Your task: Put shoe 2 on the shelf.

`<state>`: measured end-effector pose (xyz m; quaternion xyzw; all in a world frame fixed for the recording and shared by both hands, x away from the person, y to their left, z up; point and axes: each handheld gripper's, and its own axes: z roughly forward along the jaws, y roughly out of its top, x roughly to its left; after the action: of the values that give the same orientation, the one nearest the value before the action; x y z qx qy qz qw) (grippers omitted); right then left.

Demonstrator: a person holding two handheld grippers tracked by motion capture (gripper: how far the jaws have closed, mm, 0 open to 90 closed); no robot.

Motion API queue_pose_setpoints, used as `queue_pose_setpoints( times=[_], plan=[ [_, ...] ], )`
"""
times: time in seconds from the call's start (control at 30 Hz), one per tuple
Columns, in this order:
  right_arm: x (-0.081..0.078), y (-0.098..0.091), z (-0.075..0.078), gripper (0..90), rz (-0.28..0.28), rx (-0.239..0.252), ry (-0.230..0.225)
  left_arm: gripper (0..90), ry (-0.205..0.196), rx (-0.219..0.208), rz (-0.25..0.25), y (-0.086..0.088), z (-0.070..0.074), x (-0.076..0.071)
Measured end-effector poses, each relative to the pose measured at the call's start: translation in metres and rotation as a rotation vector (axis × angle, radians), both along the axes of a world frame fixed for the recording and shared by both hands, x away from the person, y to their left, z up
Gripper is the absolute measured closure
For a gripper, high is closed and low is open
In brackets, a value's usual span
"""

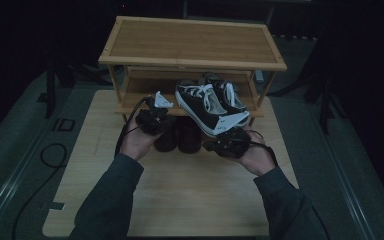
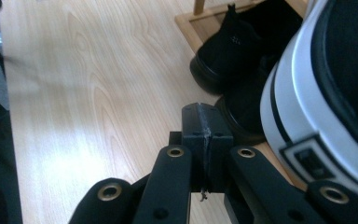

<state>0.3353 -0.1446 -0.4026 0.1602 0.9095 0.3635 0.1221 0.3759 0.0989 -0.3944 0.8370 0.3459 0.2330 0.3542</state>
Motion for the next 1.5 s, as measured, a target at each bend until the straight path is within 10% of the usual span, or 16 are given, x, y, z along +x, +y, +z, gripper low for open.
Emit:
queue_pose_setpoints(
  times=[0.8,1.5],
  plan=[
    [-0.001,-0.016,-0.008,88.0,-0.026,0.024,0.014,90.0,-0.036,0.092,0.086,-0.026,0.005,0.043],
    [-0.004,-0.008,0.009,89.0,-0.018,0.091,-0.036,90.0,-0.018,0.042,0.13,-0.013,0.0,0.058]
  ],
)
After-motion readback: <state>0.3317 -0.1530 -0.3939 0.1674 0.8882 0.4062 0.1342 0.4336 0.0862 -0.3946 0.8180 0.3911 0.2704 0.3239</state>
